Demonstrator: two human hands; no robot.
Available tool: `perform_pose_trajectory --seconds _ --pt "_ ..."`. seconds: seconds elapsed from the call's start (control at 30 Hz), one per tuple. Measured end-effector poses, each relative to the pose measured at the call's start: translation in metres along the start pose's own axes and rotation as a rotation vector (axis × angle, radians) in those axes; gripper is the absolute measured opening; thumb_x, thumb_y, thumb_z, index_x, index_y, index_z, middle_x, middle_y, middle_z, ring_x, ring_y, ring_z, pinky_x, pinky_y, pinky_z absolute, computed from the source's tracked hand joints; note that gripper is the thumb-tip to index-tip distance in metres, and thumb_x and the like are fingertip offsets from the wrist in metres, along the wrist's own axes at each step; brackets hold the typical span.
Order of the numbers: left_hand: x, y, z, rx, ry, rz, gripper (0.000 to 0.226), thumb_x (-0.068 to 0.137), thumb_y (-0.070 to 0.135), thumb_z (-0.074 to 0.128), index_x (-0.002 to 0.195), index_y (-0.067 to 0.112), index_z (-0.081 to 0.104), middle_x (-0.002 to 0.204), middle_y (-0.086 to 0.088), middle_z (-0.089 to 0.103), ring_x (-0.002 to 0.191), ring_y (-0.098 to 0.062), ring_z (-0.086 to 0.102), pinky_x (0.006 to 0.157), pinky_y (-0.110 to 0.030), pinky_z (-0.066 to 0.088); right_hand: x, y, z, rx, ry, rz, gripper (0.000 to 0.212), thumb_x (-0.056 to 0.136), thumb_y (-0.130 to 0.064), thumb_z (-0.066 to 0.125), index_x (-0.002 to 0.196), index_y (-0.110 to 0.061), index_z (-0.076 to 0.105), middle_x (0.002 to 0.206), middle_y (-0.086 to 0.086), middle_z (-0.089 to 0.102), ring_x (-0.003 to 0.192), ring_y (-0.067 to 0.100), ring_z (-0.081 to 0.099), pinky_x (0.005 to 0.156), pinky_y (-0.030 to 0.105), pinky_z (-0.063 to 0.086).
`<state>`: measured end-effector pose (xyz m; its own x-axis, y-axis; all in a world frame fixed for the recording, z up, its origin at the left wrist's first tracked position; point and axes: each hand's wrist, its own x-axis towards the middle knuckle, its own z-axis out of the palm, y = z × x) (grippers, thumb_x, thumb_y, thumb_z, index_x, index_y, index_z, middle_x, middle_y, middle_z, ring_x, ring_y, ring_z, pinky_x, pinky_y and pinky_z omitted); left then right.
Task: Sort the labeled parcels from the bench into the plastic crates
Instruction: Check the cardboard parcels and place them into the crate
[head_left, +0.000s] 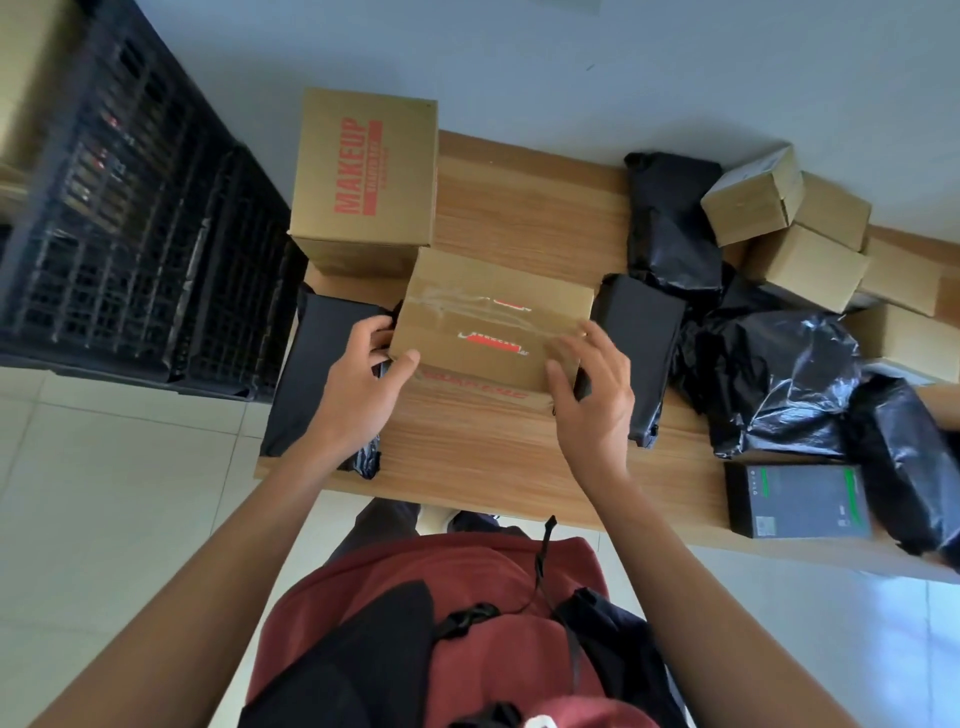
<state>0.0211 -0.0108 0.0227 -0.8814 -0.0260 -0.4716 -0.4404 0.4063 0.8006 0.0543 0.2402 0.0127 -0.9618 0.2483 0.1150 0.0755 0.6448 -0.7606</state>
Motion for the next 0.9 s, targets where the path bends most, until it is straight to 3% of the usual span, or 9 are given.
perform_pose_trajectory --seconds 0.1,0.17,0.27,0.37,0.47,0.57,0.7,0.8,0.9 --pt "0.01 0.008 -0.004 0.012 0.012 -0.002 0.061 0.104 0.038 0.06 0.158 0.028 0.032 0.144 0.013 0.053 0.125 -0.006 0.054 0.091 -0.015 0.039 0.007 -0.015 -0.001 0.158 0.008 0.404 0.046 0.101 -0.023 0.068 0.145 -0.024 0.056 0.148 -0.013 0.049 0.139 0.013 0.049 0.108 0.032 0.048" --pt "0.018 0.012 -0.006 0.014 0.013 0.001 0.066 0.104 0.038 0.06 0.161 0.029 0.027 0.149 0.008 0.053 0.128 -0.007 0.054 0.093 -0.02 0.039 0.013 -0.021 -0.002 0.199 -0.049 0.586 0.054 0.101 -0.037 0.066 0.151 -0.028 0.048 0.137 -0.017 0.054 0.135 0.012 0.053 0.107 0.032 0.048" --pt "0.025 0.024 -0.004 0.022 -0.031 -0.028 0.076 0.104 0.036 0.06 0.166 0.029 0.017 0.153 0.009 0.049 0.131 -0.011 0.052 0.106 -0.033 0.04 0.021 -0.021 -0.001 0.228 -0.158 0.715 0.07 0.089 -0.064 0.06 0.149 -0.028 0.053 0.134 -0.011 0.066 0.125 0.015 0.063 0.106 0.047 0.054" --pt "0.029 0.03 -0.001 0.05 -0.049 -0.047 0.078 0.104 0.036 0.06 0.167 0.028 0.015 0.167 0.005 0.032 0.152 -0.018 0.032 0.12 -0.041 0.028 0.024 -0.019 0.0 0.224 -0.204 0.697 0.07 0.083 -0.067 0.053 0.141 -0.028 0.06 0.127 -0.009 0.072 0.121 0.021 0.067 0.104 0.052 0.055" --pt "0.026 0.035 -0.004 -0.022 0.003 0.025 0.077 0.103 0.046 0.059 0.165 0.031 0.016 0.15 0.009 0.051 0.139 -0.013 0.049 0.119 -0.044 0.037 0.031 -0.037 -0.013 0.239 -0.154 0.57 0.031 0.102 -0.037 0.053 0.13 -0.029 0.066 0.111 -0.013 0.076 0.105 0.01 0.071 0.094 0.04 0.059" --pt "0.025 0.041 -0.011 -0.11 0.042 0.093 0.076 0.101 0.052 0.058 0.164 0.037 0.019 0.133 0.011 0.062 0.12 -0.006 0.061 0.112 -0.044 0.046 0.039 -0.042 -0.025 0.314 -0.071 0.478 0.04 0.104 -0.014 0.054 0.144 -0.021 0.057 0.122 -0.011 0.075 0.114 0.002 0.068 0.099 0.03 0.055" --pt "0.021 0.061 -0.017 -0.12 -0.017 0.238 0.053 0.103 0.043 0.053 0.154 0.042 0.041 0.139 0.014 0.064 0.127 -0.016 0.062 0.111 -0.05 0.047 0.049 -0.046 -0.038 0.358 -0.01 0.343 0.05 0.099 -0.009 0.054 0.149 -0.012 0.049 0.136 0.003 0.068 0.13 0.015 0.062 0.112 0.046 0.05" --pt "0.013 0.079 -0.014 -0.18 -0.038 0.307 0.036 0.109 0.022 0.051 0.144 0.03 0.055 0.135 0.015 0.066 0.127 -0.006 0.061 0.113 -0.042 0.047 0.056 -0.047 -0.045 0.418 0.016 0.267 0.047 0.098 0.001 0.052 0.143 -0.012 0.048 0.136 0.008 0.067 0.127 0.019 0.064 0.11 0.047 0.051" --pt "0.01 0.088 -0.013 -0.249 0.007 0.288 0.028 0.109 0.025 0.052 0.137 0.025 0.057 0.127 0.015 0.069 0.12 -0.001 0.064 0.107 -0.035 0.05 0.061 -0.05 -0.054 0.49 0.032 0.256 0.038 0.099 0.007 0.051 0.132 -0.012 0.053 0.124 0.004 0.071 0.115 0.015 0.068 0.101 0.037 0.054"
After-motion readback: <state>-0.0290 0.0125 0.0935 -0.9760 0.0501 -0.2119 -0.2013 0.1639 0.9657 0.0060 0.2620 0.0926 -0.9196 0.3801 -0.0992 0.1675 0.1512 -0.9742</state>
